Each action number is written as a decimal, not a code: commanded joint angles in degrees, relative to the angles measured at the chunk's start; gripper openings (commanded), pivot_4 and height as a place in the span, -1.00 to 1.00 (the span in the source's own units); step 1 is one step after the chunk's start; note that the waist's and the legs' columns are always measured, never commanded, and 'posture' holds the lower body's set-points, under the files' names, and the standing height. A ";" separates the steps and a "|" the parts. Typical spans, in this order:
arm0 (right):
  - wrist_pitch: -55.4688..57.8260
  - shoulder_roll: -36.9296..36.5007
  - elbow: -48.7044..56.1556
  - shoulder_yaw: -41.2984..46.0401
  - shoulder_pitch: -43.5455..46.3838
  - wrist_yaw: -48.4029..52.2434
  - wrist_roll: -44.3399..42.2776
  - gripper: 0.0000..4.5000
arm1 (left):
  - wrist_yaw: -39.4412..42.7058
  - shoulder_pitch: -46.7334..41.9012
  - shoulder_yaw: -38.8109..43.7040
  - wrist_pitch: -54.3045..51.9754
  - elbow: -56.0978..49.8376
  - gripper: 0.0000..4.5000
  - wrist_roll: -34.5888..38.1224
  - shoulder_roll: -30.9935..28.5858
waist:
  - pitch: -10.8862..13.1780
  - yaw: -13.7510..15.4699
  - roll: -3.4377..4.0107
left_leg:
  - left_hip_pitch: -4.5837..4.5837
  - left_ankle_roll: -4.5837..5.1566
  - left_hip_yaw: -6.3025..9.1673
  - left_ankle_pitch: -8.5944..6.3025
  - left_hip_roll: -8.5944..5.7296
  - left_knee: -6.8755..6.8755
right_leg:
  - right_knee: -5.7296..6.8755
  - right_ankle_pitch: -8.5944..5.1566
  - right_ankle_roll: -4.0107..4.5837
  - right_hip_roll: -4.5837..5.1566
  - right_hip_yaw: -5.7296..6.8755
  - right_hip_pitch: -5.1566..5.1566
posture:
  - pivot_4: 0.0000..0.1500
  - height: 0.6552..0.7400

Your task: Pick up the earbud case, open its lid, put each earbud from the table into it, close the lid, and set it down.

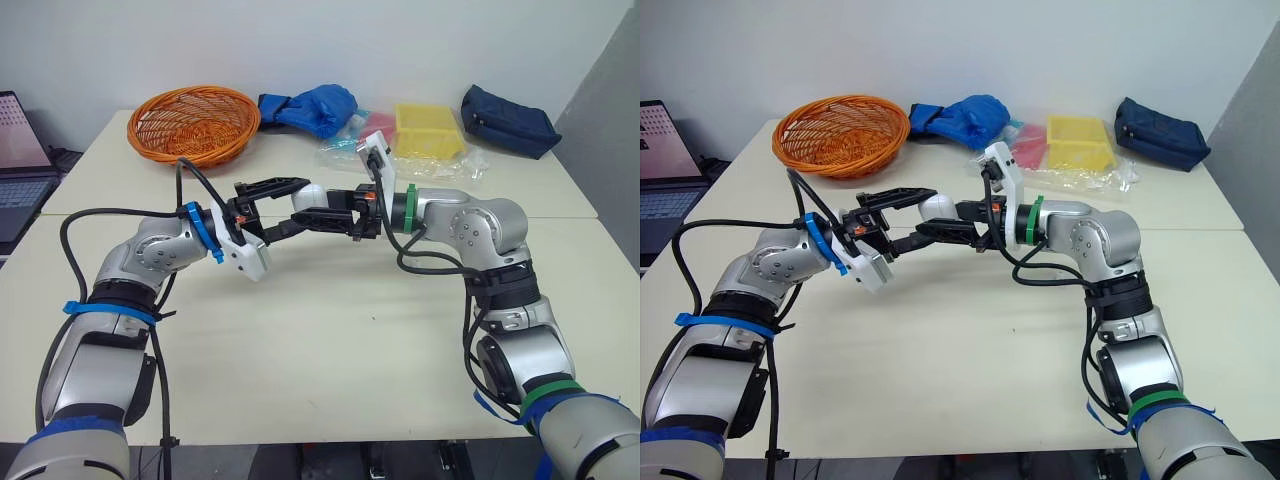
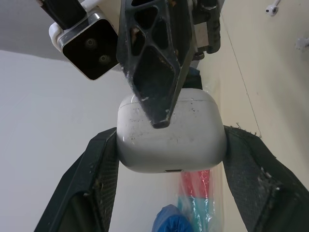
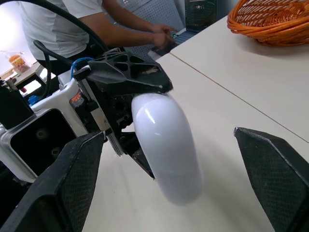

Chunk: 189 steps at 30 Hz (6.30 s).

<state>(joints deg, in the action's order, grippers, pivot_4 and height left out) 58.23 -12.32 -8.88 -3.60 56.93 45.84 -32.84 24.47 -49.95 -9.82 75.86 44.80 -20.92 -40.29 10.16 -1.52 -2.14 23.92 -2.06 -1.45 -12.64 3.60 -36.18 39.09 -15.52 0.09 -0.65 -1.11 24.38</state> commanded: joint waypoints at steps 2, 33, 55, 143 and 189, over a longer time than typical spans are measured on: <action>-1.45 0.15 0.78 -0.11 0.63 0.13 0.00 0.75 | -2.11 -1.93 0.13 1.25 0.16 0.23 -0.28 0.13 | 0.00 0.00 0.00 | 0.00 0.00 0.01 0.00 0.00 0.00 | 0.00 0.00 0.00 0.00 0.01 0.00 | 1.00 1.00; -13.19 -4.21 -4.03 -3.97 0.61 1.88 8.56 -0.64 | 31.40 3.01 -7.38 -31.05 -20.07 1.00 38.69 -8.29 | 0.00 -0.21 0.01 | -0.02 -0.01 0.04 0.00 0.04 -0.21 | 0.25 -0.01 0.01 -0.07 0.00 -0.01 | 1.00 1.00; -27.59 -6.15 -0.65 -15.00 -1.66 6.36 23.43 -0.64 | 56.43 -18.96 -12.19 -90.13 -18.38 0.02 28.22 -2.76 | 0.04 -0.19 0.04 | -0.03 0.02 0.47 0.01 0.03 -0.83 | 0.87 -0.13 0.04 -0.32 0.10 -0.05 | 1.00 1.00; -23.96 -18.88 14.87 1.00 -8.03 15.69 10.58 0.98 | 31.89 21.25 21.43 -100.36 -50.19 -0.65 47.62 15.82 | 0.05 -0.16 0.06 | -0.12 0.01 0.79 0.01 0.02 -0.87 | 0.91 -0.09 0.11 -0.22 0.08 -0.28 | 1.00 1.00; -14.02 -18.72 5.93 4.72 -10.10 2.93 10.40 0.98 | 23.90 25.19 19.32 -87.99 -48.37 -0.65 48.99 17.85 | -0.02 -0.01 -0.05 | -0.14 0.01 0.79 0.07 0.01 -0.86 | 0.79 -0.09 0.02 -0.25 0.08 -0.35 | 1.00 1.00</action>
<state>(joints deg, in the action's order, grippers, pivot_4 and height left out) 42.33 -31.03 -3.72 -1.30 49.76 54.84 -24.38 51.35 -23.68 6.36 -14.03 -2.89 27.95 -22.39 10.14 -1.53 -2.20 23.77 -2.05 -0.64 -12.57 3.62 -37.02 39.86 -15.62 0.12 -0.90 -1.00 24.02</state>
